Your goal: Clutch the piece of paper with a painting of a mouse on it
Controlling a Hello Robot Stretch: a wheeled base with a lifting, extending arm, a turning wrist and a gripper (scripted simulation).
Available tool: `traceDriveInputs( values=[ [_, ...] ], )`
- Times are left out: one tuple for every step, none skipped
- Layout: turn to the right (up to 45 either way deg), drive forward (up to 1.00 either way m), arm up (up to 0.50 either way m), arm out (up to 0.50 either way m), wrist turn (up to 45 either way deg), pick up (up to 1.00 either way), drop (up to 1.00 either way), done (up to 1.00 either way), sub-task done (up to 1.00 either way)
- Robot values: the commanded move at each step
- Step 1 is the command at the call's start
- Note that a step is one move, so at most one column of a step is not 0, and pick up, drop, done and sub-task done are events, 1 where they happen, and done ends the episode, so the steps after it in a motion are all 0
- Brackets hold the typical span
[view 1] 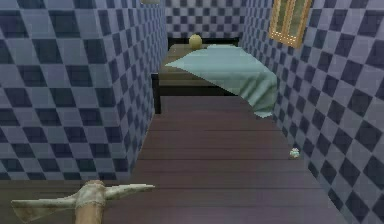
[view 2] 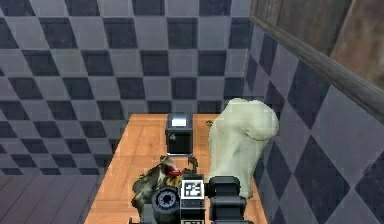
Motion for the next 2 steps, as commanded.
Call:
traceDriveInputs(
  values=[
    [0.0, 0.00, 0.00, 0.00, 45.0, 0.00, 0.00, 0.00, 0.00],
    [0.0, 0.00, 0.00, 0.00, 45.0, 0.00, 0.00, 0.00, 0.00]
  ],
)
